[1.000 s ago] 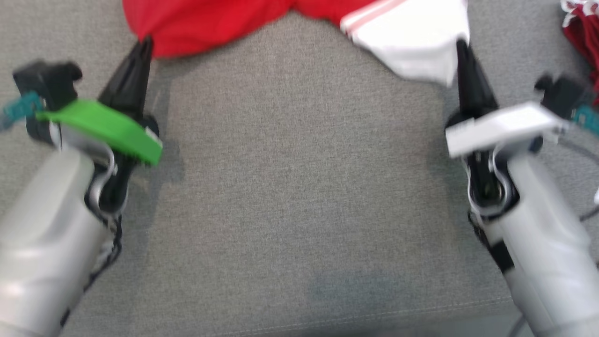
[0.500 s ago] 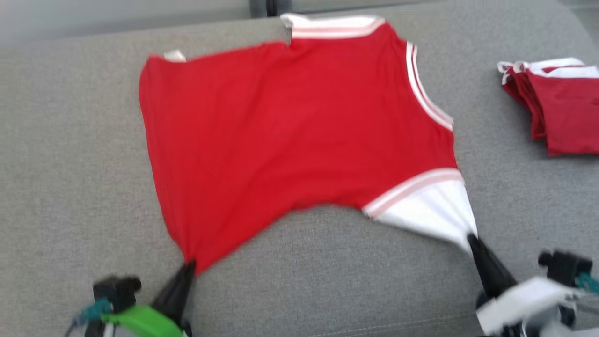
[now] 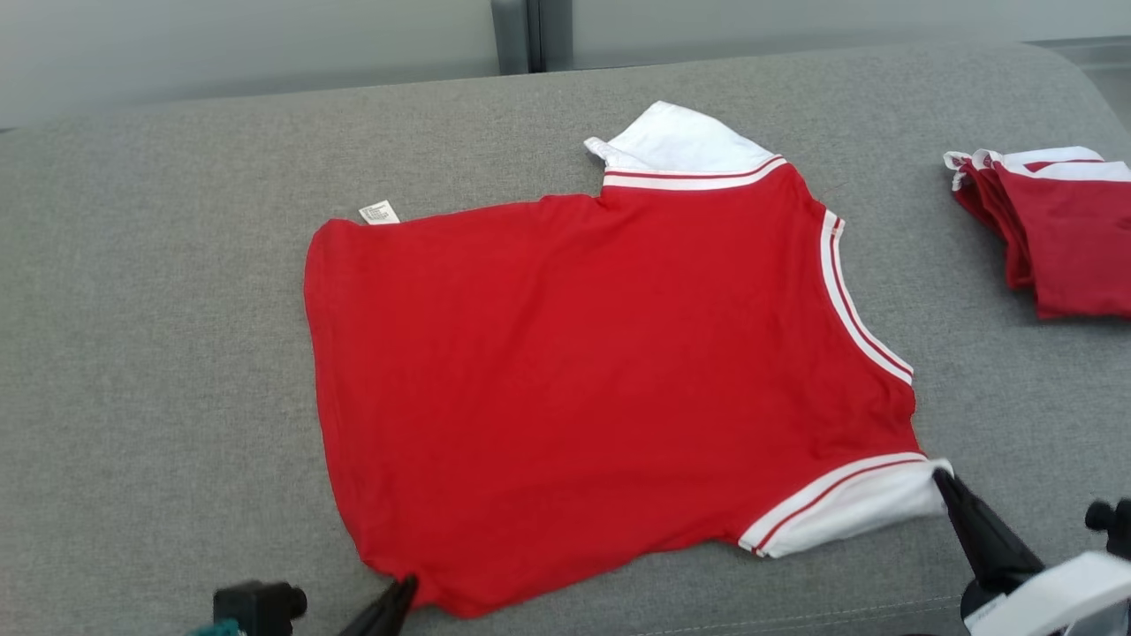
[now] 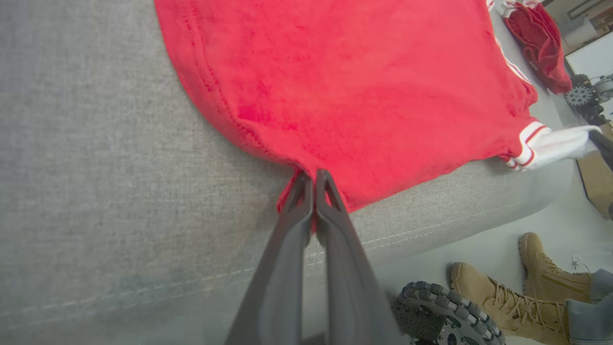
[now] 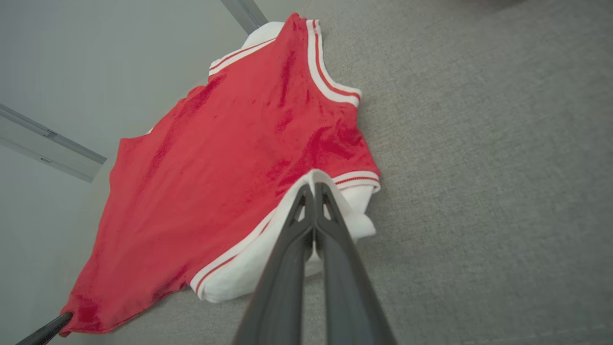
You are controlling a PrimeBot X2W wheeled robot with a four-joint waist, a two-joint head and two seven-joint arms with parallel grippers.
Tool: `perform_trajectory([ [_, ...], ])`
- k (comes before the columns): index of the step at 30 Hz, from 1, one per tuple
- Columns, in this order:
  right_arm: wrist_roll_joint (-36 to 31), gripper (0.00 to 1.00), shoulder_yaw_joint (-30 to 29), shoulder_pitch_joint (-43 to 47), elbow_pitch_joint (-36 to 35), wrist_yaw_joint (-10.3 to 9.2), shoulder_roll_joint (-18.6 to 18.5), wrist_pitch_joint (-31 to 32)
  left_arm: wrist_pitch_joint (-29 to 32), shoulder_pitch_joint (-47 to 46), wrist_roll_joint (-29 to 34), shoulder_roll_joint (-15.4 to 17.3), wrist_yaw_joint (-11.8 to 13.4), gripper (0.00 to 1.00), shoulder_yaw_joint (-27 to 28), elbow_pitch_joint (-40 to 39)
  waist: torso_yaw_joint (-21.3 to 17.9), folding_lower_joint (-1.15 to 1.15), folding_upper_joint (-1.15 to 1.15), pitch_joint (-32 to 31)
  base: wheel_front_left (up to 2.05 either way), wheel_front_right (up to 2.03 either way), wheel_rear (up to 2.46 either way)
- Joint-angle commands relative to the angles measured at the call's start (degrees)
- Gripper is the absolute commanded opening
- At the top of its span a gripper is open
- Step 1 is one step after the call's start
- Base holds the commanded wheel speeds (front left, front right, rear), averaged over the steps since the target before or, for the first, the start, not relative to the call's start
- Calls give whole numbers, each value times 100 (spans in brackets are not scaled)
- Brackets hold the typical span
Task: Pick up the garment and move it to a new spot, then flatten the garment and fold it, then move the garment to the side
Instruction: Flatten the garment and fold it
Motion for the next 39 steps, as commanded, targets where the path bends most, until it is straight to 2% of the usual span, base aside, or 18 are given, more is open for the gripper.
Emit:
perform_trajectory([
  [1,35,0,-58,-236,-182,1,-98,144,178,-249,9,184,114,0,58,-285,6,1,0,130,0,0,0],
  [4,40,0,-85,-730,-522,1,-302,619,697,-462,-57,473,431,0,186,-1017,-7,1,0,258,0,0,0],
  [7,27,0,-108,-1238,-667,1,-450,1131,1268,-735,-367,695,587,0,343,-1623,38,1,0,355,0,0,0],
  [11,-144,0,-77,-1868,-521,1,-550,1659,1861,-1132,-657,845,776,0,488,-1806,113,1,0,394,0,0,0],
  [13,-307,0,-72,-2148,-318,1,-518,1762,2006,-1380,-508,925,902,0,502,-1645,149,1,0,372,0,0,0],
  [15,-416,0,-36,-2350,-78,1,-434,1843,2086,-1543,-602,720,989,0,499,-1477,187,1,0,331,0,0,0],
  [18,-552,0,84,-2592,308,1,-325,1947,2244,-1823,-630,577,1038,0,448,-1026,258,1,0,257,0,0,0],
  [26,-872,0,472,-3042,1282,1,-109,1824,2501,-2469,-742,-82,809,0,182,583,365,1,0,61,0,0,0],
  [27,-950,6,504,-3111,1411,1,-99,1770,2525,-2567,-718,-134,766,0,153,797,367,1,0,44,0,0,0],
  [28,-1045,38,541,-3180,1517,1,-98,1686,2536,-2657,-740,-217,752,0,153,1001,369,1,0,23,0,0,0],
  [29,-1105,100,548,-3234,1650,1,-87,1616,2519,-2753,-776,-315,716,4,159,1182,375,1,0,1,0,0,0],
  [30,-1161,100,597,-3267,1767,1,-64,1578,2494,-2853,-795,-410,675,42,162,1372,382,1,0,-24,0,0,0],
  [31,-1206,100,663,-3301,1859,1,-53,1549,2444,-2938,-818,-500,616,98,175,1570,386,1,0,-59,0,0,0],
  [35,-1588,100,896,-3474,1954,0,-217,1268,2079,-3145,-624,-646,513,100,179,2120,321,1,0,-151,0,0,0],
  [37,-1716,100,821,-3351,1789,-1,-377,1031,1634,-3023,-463,-522,463,100,243,2136,270,1,0,-207,0,0,0],
  [39,-1909,100,771,-3176,1637,-1,-611,992,1286,-2778,-356,-432,531,100,302,1935,238,1,0,-199,0,0,0],
])
